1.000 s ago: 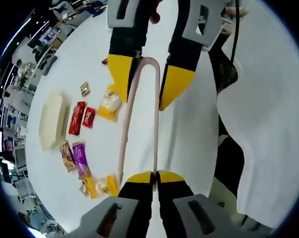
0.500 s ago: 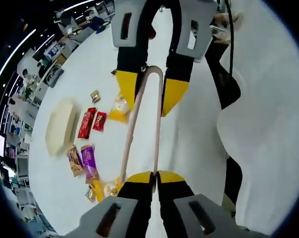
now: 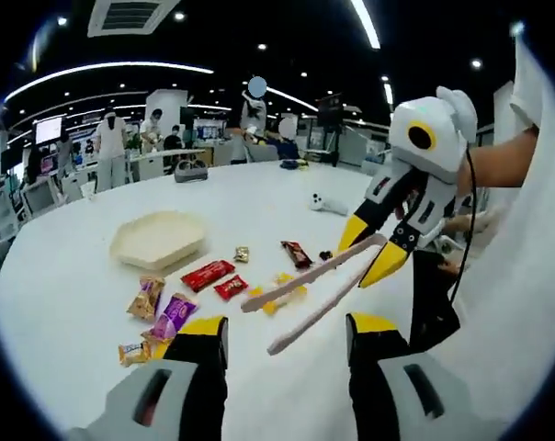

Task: Place the target food into the container with the food tongs after gripping and lifting it, then release it inside without dropping or visibly crushing the food.

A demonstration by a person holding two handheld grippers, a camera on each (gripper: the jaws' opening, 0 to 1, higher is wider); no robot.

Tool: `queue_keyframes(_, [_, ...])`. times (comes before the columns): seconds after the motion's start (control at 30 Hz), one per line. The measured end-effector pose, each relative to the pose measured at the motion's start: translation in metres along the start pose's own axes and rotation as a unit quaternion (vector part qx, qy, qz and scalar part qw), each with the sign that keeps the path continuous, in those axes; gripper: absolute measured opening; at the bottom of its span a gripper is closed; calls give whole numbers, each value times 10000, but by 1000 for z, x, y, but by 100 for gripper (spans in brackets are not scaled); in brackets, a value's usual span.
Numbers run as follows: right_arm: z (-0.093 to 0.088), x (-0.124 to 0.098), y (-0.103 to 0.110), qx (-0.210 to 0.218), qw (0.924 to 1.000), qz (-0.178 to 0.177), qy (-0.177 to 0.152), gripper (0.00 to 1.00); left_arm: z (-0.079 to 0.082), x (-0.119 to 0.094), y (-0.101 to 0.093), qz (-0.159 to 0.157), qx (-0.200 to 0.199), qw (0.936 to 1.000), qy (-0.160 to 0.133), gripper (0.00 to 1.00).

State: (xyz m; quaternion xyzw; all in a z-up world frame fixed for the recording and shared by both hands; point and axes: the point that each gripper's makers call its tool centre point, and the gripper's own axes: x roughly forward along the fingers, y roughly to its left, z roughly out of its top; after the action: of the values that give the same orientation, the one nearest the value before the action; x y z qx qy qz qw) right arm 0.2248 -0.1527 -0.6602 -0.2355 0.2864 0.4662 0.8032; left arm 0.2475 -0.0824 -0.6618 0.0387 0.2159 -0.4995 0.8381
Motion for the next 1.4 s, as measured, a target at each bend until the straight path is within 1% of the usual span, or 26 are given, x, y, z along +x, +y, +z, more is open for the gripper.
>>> queue_keyframes(0.1, [-7,-6,2,152,9998,42,-130,16,-1,-3,-4,-1,75,9999,75,54])
queue_keyframes(0.17, [-7,-9,5,243,9992,133,-282,16,8,-8,-10,-12,-74,9999,-102,56])
queue_keyframes(0.2, [-8,-12,5,280,9988,150,-373,16,19,-10,-13,-8,-217,9992,-327,57])
queue_keyframes(0.23, [-10,-15,4,289,9986,153,-406,16,24,-11,-13,41,-274,9988,-397,58])
queue_keyframes(0.27, [-11,-17,2,286,9986,144,-425,16,27,-13,-10,158,-230,9988,-400,58])
queue_keyframes(0.3, [-14,-22,0,283,9985,133,-442,16,31,-16,-2,444,-58,9984,-355,59])
queue_keyframes(0.33, [-15,-25,-1,280,9985,132,-456,16,35,-19,0,591,-38,9977,-337,60])
queue_keyframes(0.37, [-16,-31,-1,288,9981,137,-518,16,46,-25,1,791,-65,9959,-442,60])
queue_keyframes(0.4, [-16,-34,-1,307,9977,140,-590,16,59,-33,0,913,-132,9937,-642,60])
queue_keyframes(0.47, [-15,-40,1,384,9964,165,-732,16,68,-41,-2,1022,-244,9915,-761,60])
queue_keyframes(0.5, [-15,-44,5,439,9948,175,-907,16,77,-53,-7,1212,-274,9886,-854,60])
queue_keyframes(0.57, [-16,-48,12,533,9930,249,-1023,16,78,-60,-14,1354,-275,9872,-793,60])
queue_keyframes(0.6, [-16,-51,17,517,9918,301,-1132,16,79,-62,-23,1381,-279,9873,-733,60])
queue_keyframes(0.63, [-16,-52,19,507,9913,330,-1165,16,79,-63,-26,1393,-254,9873,-725,60])
queue_keyframes(0.67, [-17,-56,26,516,9898,455,-1245,16,78,-62,-35,1420,-151,9875,-669,60])
queue_keyframes(0.77, [-22,-61,30,525,9875,575,-1368,16,69,-56,-57,1418,-128,9882,-556,61])
queue_keyframes(0.83, [-23,-64,32,594,9862,644,-1408,16,62,-52,-65,1457,-337,9873,-540,62])
queue_keyframes(0.9, [-26,-73,35,652,9837,726,-1511,16,62,-45,-81,1338,-557,9867,-739,63])
queue_keyframes(1.03, [-33,-81,32,894,9795,790,-1621,16,58,-36,-96,1213,-868,9851,-856,66])
queue_keyframes(1.07, [-34,-84,30,967,9783,806,-1648,16,60,-33,-100,1123,-1130,9821,-1002,67])
queue_keyframes(1.2, [-29,-99,25,1169,9716,889,-1854,16,66,-22,-106,974,-1174,9821,-1110,68])
queue_keyframes(1.27, [-27,-103,24,1219,9686,969,-1937,16,74,-18,-109,786,-1400,9778,-1343,69])
queue_keyframes(1.3, [-24,-106,23,1311,9657,1009,-2003,16,77,-15,-110,688,-1522,9756,-1424,69])
queue_keyframes(1.33, [-20,-109,22,1510,9598,1059,-2116,16,83,-13,-111,533,-1690,9720,-1544,69])
queue_keyframes(1.37, [-16,-113,23,1583,9550,1150,-2231,16,87,-10,-113,365,-1747,9703,-1631,69])
queue_keyframes(1.4, [-13,-115,22,1648,9511,1187,-2328,16,89,-8,-114,300,-1806,9689,-1666,69])
